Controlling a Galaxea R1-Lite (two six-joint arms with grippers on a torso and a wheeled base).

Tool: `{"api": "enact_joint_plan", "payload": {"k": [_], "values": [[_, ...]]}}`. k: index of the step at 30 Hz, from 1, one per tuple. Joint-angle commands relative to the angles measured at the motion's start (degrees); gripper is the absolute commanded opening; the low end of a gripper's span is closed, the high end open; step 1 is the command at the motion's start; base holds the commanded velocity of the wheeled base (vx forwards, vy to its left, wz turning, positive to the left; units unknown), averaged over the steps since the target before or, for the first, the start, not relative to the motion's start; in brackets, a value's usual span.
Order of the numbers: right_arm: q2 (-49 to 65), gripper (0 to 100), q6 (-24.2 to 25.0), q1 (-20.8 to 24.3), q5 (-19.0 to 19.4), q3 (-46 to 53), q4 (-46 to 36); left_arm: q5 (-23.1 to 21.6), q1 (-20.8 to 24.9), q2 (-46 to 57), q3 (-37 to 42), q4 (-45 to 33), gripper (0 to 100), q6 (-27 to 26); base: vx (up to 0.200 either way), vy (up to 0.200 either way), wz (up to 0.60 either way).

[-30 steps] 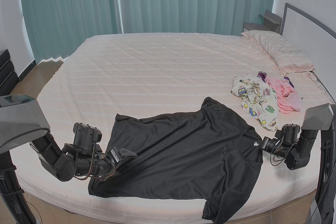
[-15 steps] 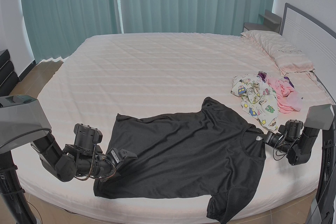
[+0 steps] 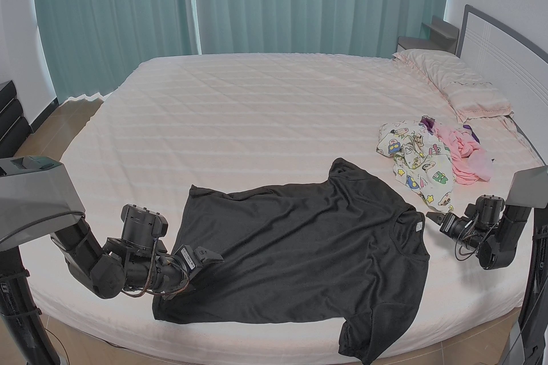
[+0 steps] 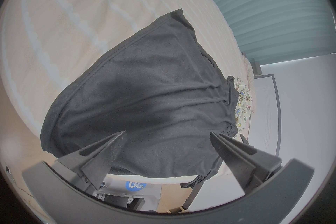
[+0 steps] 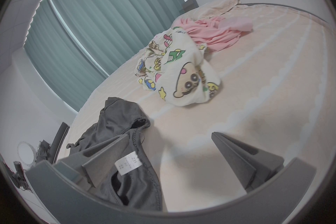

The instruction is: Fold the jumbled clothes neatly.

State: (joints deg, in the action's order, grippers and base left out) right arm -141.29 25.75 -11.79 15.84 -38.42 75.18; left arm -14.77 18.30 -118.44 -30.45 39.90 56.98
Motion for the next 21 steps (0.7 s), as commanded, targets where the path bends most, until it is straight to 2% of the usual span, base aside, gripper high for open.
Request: {"api": "enact_joint_plan", "payload": {"k": [1,10,14,17,18,19,21], "values": [[4.7,100,0.4,-1.3,0.2,6.3,0.3,0.1,0.2,0.3,0.8,-0.1,100,0.0,-0.200,0.000,0.00],[6.4,100,0.4,-0.1,0.3,18.9,7.9,0.3,0.3,0.5,1.7,-0.4,100,0.0,-0.200,0.000,0.00],[6.2,100,0.4,0.0,0.7,23.0,10.5,1.9,0.9,0.5,2.2,-0.3,100,-0.2,-0.200,0.000,0.00],[6.1,100,0.4,0.0,0.8,24.6,11.7,3.9,1.3,0.4,2.1,-0.3,100,-0.3,-0.133,0.000,0.00],[6.0,100,0.4,0.1,0.8,25.7,12.2,6.8,1.3,0.3,1.9,-0.4,100,-0.6,0.000,0.000,0.00],[6.0,100,0.4,0.1,0.8,25.7,12.2,6.8,1.3,0.3,1.9,-0.4,100,-0.6,0.000,0.000,0.00],[6.0,100,0.4,1.7,1.2,27.1,12.4,11.2,1.1,-0.1,1.5,-1.2,100,-2.7,0.000,0.000,0.00]]}}
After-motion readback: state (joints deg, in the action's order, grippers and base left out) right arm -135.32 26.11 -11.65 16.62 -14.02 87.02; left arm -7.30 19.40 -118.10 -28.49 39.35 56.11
